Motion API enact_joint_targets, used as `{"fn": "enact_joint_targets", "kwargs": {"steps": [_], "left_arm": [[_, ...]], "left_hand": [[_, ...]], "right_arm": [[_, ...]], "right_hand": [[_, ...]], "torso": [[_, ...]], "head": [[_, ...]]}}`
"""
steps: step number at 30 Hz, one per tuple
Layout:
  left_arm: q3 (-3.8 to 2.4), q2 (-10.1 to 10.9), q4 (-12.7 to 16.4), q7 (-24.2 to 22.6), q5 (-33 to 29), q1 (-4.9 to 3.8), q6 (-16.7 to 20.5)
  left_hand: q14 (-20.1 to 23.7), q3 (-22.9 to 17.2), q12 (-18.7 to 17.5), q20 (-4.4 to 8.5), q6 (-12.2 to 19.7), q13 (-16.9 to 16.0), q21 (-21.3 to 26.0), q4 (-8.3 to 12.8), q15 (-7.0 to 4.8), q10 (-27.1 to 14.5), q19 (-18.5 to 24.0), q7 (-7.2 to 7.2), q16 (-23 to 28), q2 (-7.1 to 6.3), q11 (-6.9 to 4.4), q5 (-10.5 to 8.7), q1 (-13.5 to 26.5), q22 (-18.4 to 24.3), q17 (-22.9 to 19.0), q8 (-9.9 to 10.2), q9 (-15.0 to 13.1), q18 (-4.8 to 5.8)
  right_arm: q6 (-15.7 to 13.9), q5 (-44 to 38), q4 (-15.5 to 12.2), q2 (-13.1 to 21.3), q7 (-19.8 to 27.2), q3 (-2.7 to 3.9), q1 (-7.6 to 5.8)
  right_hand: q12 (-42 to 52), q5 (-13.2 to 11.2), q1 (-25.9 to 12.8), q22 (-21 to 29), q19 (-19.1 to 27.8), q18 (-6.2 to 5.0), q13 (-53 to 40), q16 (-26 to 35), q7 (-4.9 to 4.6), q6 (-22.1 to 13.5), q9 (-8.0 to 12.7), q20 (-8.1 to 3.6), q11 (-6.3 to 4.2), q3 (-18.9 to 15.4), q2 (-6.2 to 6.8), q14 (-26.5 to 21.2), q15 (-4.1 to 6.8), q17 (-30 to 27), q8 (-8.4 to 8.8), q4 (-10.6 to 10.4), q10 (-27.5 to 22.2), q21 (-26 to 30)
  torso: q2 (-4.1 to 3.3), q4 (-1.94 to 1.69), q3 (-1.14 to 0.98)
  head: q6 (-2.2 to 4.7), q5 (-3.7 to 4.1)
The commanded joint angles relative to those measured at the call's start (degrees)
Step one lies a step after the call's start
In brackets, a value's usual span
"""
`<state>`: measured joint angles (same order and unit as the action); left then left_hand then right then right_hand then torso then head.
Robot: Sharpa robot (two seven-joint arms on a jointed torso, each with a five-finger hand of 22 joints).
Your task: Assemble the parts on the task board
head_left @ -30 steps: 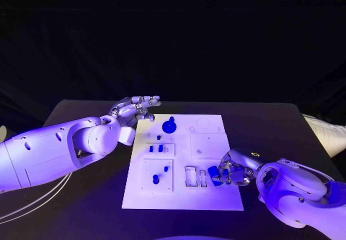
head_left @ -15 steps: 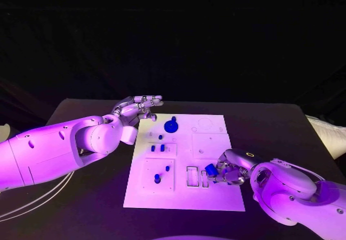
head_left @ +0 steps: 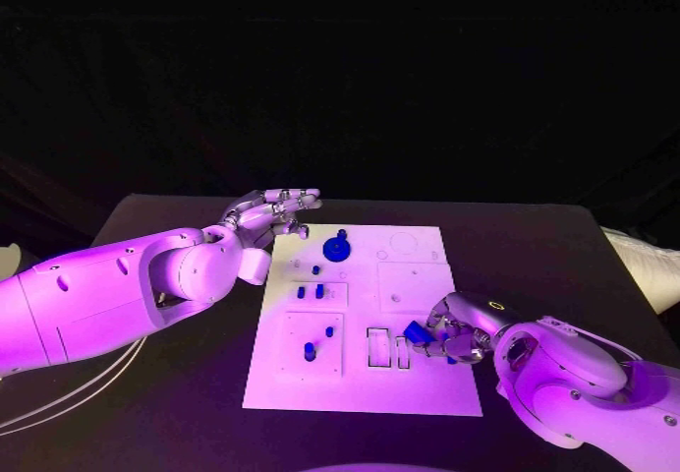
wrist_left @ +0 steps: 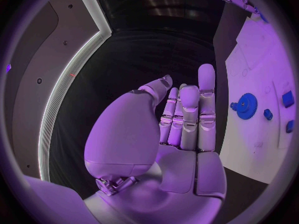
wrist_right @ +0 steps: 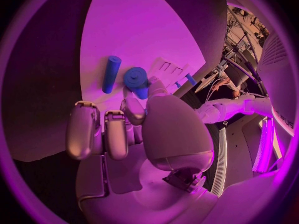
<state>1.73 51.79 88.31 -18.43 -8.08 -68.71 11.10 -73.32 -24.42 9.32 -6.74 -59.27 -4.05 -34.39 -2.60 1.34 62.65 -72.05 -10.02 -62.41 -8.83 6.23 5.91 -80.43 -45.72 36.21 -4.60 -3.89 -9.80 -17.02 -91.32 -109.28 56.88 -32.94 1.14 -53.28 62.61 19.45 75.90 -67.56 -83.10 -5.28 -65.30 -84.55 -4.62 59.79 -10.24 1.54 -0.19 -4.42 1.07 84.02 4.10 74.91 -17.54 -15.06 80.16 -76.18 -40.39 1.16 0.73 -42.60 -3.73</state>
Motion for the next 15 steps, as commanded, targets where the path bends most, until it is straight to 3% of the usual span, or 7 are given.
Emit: {"fn": "enact_joint_targets", "kwargs": {"steps": [1, 8, 12, 15], "left_arm": [[-0.03, -0.12, 0.09, -0.18, 0.21, -0.02, -1.15], [-0.03, -0.26, 0.07, -0.11, 0.22, 0.0, -1.33], [-0.03, -0.32, 0.03, -0.01, 0.23, 0.0, -1.44], [-0.03, -0.44, 0.02, 0.04, 0.23, 0.01, -1.55]], "left_hand": [[0.39, 0.01, 0.2, 0.09, 0.18, 0.08, 0.34, 0.21, -0.18, -0.44, 0.15, -0.3, -0.21, 0.42, 0.14, 0.31, 0.12, 0.08, -0.05, -0.09, 0.03, -0.6], [0.39, 0.01, 0.2, 0.09, 0.18, 0.08, 0.34, 0.21, -0.18, -0.44, 0.15, -0.3, -0.21, 0.42, 0.14, 0.31, 0.12, 0.08, -0.05, -0.09, 0.03, -0.6], [0.43, 0.03, 0.24, 0.07, 0.26, 0.09, 0.38, 0.25, -0.17, -0.56, 0.16, -0.34, -0.23, 0.39, 0.17, 0.31, 0.16, 0.09, -0.11, -0.07, 0.04, -0.6], [0.43, 0.03, 0.24, 0.07, 0.26, 0.09, 0.38, 0.25, -0.17, -0.56, 0.16, -0.34, -0.23, 0.39, 0.17, 0.31, 0.16, 0.09, -0.11, -0.07, 0.04, -0.6]], "right_arm": [[-5.89, 2.49, -0.57, 0.19, -0.63, -0.01, 0.14], [-9.98, 6.75, -1.93, -0.1, 0.06, 0.05, 0.13], [-9.58, 9.14, -2.35, -0.89, 0.41, 0.06, 0.13], [-8.32, 10.42, -2.22, -1.56, 0.64, 0.05, 0.13]], "right_hand": [[0.3, 1.15, 2.24, -0.17, -0.2, 0.8, -0.4, -0.34, 0.67, 0.42, -1.64, -0.26, -0.5, 0.38, -1.6, 4.46, 0.54, 6.92, -0.96, -0.16, 0.06, -0.27], [0.19, 2.72, 2.73, -0.3, -0.23, 0.83, -0.7, -0.42, 0.7, 0.14, -2.13, -0.31, -0.54, 0.53, -1.5, 4.48, 0.58, 7.04, -1.07, -0.25, 0.14, -0.37], [0.19, 2.78, 2.8, -0.33, -0.23, 0.83, -0.72, -0.42, 0.71, 0.12, -2.17, -0.31, -0.55, 0.55, -1.47, 4.48, 0.59, 7.05, -1.08, -0.22, 0.15, -0.38], [0.15, 2.88, 2.69, -0.44, -0.26, 0.85, -0.77, -0.47, 0.65, 0.06, -2.27, -0.32, -0.52, 0.45, -1.35, 4.5, 0.58, 7.13, -1.09, -0.36, 0.17, -0.45]], "torso": [[0.05, 0.02, 0.07], [-0.09, -0.01, -0.07], [-0.02, -0.02, 0.09], [0.0, -0.05, 0.08]], "head": [[0.21, 0.3], [0.36, 0.23], [0.93, 0.56], [0.92, 0.59]]}}
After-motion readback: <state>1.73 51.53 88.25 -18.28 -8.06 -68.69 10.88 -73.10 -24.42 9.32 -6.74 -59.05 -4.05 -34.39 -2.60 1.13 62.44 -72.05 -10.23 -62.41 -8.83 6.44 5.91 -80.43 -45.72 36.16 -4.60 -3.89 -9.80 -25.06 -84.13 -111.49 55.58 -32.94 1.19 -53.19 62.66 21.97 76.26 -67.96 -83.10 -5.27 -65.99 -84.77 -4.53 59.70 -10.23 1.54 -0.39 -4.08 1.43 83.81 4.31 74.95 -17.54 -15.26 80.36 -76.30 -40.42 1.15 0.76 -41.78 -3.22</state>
